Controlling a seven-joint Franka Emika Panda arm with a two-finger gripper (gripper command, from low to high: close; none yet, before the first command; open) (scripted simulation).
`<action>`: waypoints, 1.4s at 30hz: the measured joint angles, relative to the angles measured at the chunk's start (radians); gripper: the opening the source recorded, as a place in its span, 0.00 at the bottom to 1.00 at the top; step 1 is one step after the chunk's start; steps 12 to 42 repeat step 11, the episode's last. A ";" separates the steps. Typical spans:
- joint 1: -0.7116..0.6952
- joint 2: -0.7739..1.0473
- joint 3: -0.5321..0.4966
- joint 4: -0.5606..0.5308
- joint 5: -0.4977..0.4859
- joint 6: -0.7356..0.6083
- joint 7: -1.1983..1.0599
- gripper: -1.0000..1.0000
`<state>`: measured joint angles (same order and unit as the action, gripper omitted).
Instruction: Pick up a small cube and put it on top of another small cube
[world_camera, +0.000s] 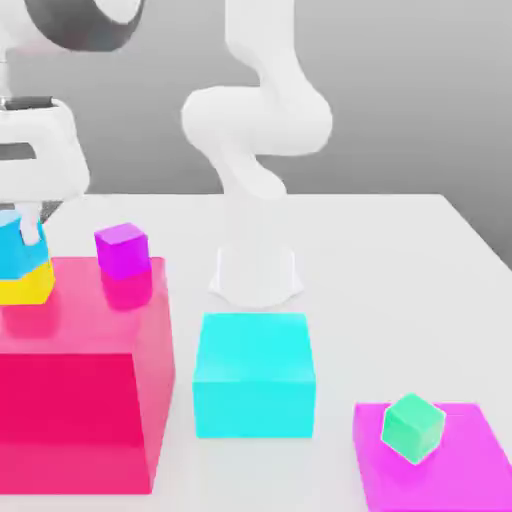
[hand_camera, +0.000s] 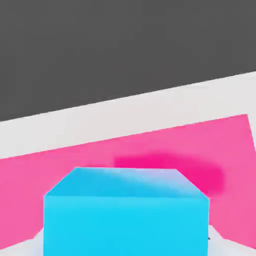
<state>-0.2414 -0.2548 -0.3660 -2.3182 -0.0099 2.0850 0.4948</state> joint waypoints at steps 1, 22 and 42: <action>-0.019 -0.025 0.005 -0.004 -0.024 -0.026 0.041 0.00; -0.056 -0.019 0.025 -0.113 -0.092 0.084 0.133 1.00; -0.056 -0.019 0.025 -0.113 -0.092 0.084 0.133 1.00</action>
